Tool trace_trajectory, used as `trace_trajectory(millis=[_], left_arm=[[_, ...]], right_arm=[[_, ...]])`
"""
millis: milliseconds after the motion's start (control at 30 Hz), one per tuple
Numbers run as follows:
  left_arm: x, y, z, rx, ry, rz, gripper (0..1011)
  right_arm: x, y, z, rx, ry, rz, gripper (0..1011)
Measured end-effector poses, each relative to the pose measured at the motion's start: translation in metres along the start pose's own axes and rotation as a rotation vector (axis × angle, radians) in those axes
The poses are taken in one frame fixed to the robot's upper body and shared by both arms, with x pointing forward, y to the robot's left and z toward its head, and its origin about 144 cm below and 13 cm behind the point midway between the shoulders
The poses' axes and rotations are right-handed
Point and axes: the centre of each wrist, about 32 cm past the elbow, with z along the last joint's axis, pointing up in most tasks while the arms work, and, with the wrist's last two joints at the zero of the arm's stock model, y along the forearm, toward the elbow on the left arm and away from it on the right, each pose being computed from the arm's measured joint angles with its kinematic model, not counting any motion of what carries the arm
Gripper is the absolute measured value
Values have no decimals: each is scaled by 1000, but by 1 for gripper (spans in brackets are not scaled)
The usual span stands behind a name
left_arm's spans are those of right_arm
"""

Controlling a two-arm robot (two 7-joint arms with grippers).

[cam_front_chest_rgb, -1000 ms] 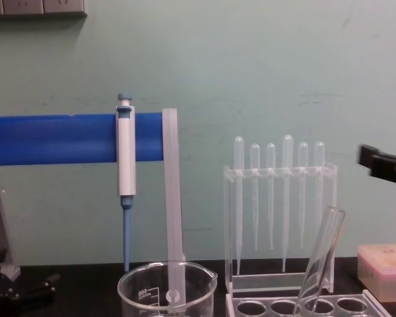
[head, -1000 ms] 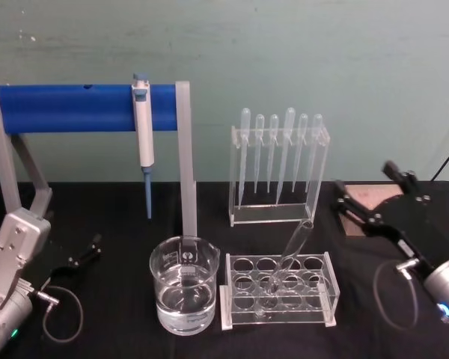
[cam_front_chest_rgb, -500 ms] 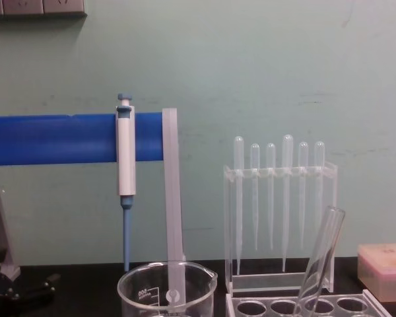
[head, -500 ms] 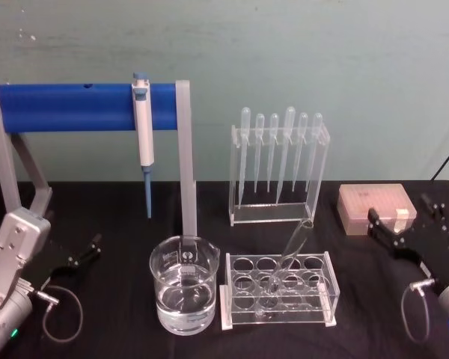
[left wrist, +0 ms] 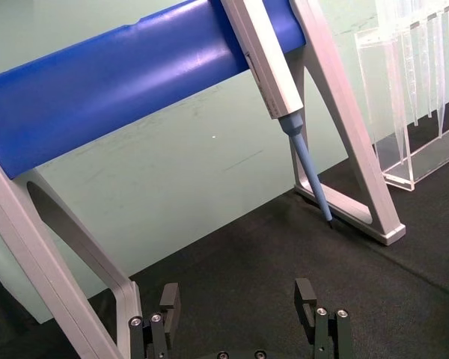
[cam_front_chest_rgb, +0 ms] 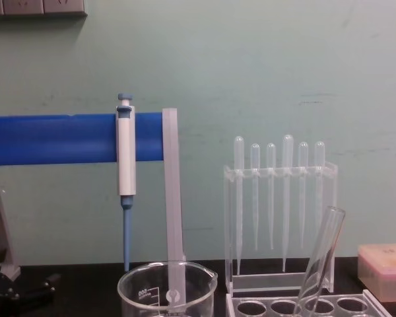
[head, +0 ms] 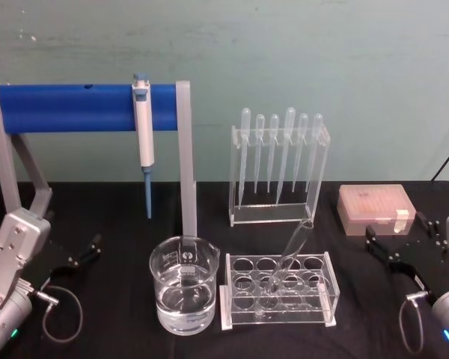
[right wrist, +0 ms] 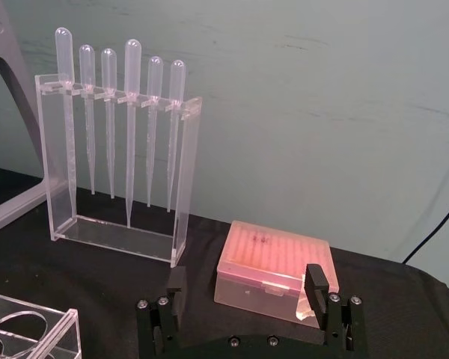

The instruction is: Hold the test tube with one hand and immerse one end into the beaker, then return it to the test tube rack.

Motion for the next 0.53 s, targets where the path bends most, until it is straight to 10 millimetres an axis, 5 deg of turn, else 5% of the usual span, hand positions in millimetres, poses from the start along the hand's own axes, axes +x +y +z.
trace_trajectory(millis=[533], left_arm=[[0, 0, 0, 0, 0, 0, 1000]], right_arm=[[0, 0, 0, 1, 0, 2, 1003]])
